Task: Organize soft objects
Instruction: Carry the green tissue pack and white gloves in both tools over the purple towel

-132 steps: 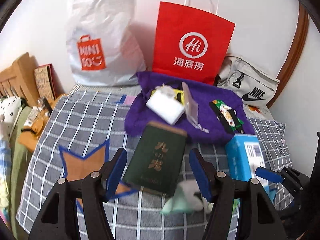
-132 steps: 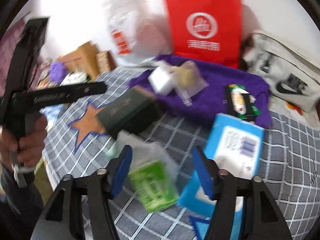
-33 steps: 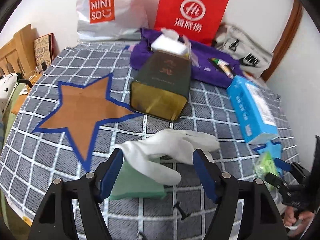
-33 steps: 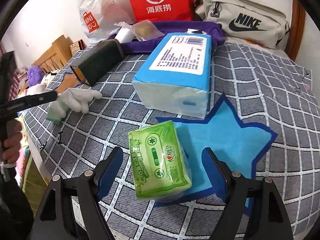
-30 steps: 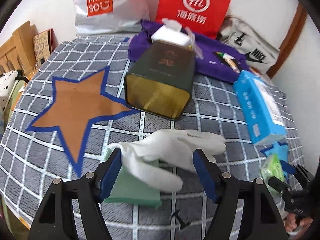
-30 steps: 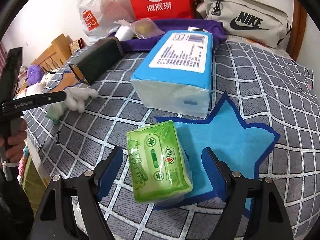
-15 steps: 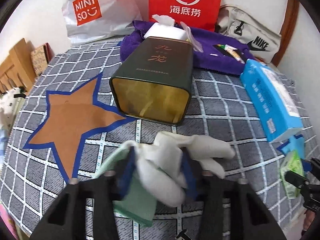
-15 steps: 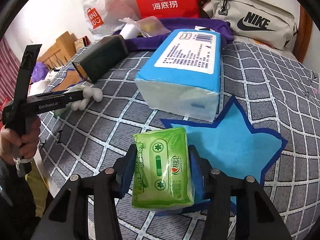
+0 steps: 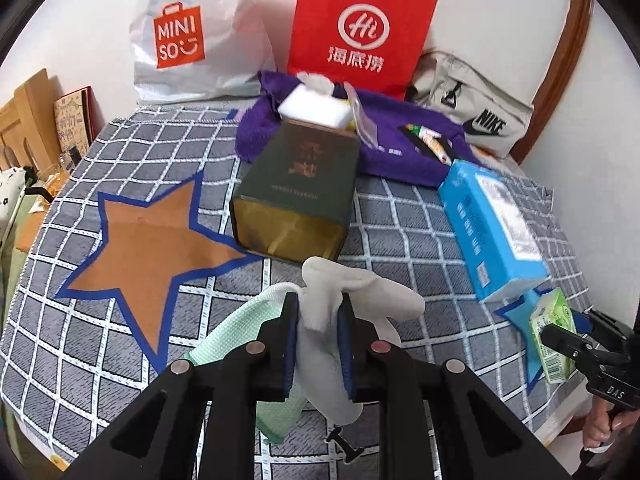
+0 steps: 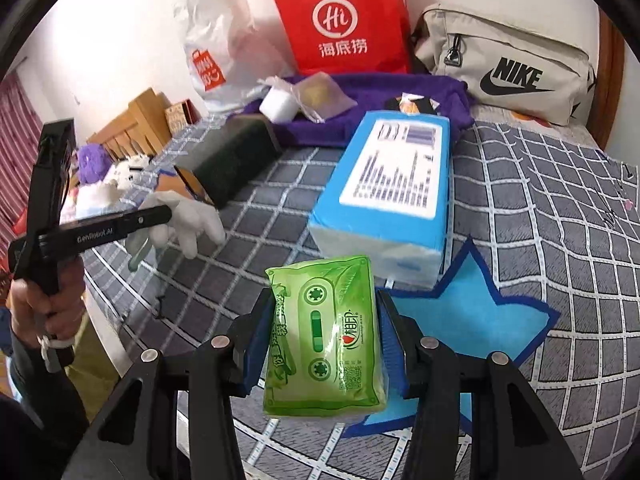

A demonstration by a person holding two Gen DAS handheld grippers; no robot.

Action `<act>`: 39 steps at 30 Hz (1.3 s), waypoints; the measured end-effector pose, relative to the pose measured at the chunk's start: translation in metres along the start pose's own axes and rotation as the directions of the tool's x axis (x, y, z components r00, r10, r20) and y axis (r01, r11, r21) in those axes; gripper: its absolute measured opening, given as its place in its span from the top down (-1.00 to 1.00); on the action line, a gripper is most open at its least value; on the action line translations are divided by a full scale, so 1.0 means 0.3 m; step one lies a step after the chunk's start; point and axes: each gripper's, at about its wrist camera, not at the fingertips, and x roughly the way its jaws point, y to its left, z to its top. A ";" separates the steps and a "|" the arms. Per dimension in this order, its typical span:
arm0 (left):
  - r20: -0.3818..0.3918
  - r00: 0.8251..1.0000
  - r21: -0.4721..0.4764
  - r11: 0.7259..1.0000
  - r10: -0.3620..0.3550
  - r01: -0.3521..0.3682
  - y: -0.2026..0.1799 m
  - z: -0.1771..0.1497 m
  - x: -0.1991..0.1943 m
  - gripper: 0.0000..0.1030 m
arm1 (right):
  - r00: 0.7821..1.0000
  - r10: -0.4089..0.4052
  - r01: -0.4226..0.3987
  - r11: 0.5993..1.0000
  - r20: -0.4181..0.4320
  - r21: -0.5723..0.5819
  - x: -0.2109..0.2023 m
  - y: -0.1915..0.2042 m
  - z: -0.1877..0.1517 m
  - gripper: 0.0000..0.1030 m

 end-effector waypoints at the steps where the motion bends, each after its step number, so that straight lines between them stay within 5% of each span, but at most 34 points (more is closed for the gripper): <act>1: 0.005 1.000 -0.001 1.000 -0.003 0.003 -0.002 0.005 -0.010 0.66 | 1.000 -0.004 0.004 1.000 0.006 0.002 -0.008 -0.001 0.008 0.05; 20: 0.113 0.993 -0.001 0.999 0.032 -0.032 -0.056 0.162 -0.163 0.66 | 0.992 -0.011 0.010 1.000 0.122 0.014 -0.153 -0.004 0.190 0.05; 39: 0.164 0.985 0.001 0.999 0.050 -0.051 -0.090 0.315 -0.185 0.66 | 0.985 -0.032 0.028 0.999 0.169 0.025 -0.163 -0.026 0.356 0.05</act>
